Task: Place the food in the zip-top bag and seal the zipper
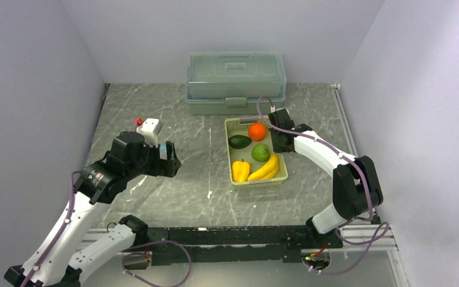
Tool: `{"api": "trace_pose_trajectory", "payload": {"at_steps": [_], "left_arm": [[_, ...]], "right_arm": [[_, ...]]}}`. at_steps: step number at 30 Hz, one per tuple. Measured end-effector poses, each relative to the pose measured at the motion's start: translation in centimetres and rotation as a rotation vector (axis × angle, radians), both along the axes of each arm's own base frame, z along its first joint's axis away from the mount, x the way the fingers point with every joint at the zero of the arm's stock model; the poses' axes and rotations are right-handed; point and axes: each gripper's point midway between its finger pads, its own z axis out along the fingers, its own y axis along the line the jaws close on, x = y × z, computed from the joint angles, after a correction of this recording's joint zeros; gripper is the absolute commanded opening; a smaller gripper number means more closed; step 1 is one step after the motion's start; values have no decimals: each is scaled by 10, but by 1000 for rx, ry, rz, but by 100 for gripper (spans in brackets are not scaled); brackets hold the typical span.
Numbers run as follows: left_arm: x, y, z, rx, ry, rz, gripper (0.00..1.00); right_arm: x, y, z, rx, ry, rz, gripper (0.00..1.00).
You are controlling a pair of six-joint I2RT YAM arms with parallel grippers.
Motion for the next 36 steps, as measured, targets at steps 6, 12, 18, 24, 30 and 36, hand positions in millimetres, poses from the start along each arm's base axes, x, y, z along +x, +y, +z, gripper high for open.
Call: {"api": "trace_pose_trajectory", "payload": {"at_steps": [6,12,18,24,30,36], "left_arm": [[-2,2,0,10,-6,-8,100],[-3,2,-4,13,0,-8,100],[-2,2,-8,21,12,-8,100],[0,1,-12,16,12,0,100],[1,0,-16,16,18,-1,100],[0,0,-15,10,14,-1,100]], "right_arm": [[3,-1,7,-7,-5,-8,33],[3,-7,9,-34,0,-27,40],[4,-8,22,-33,-7,-39,43],[7,14,65,97,-104,-9,47],[4,64,97,223,-156,103,51],[6,131,134,368,-201,243,53]]}}
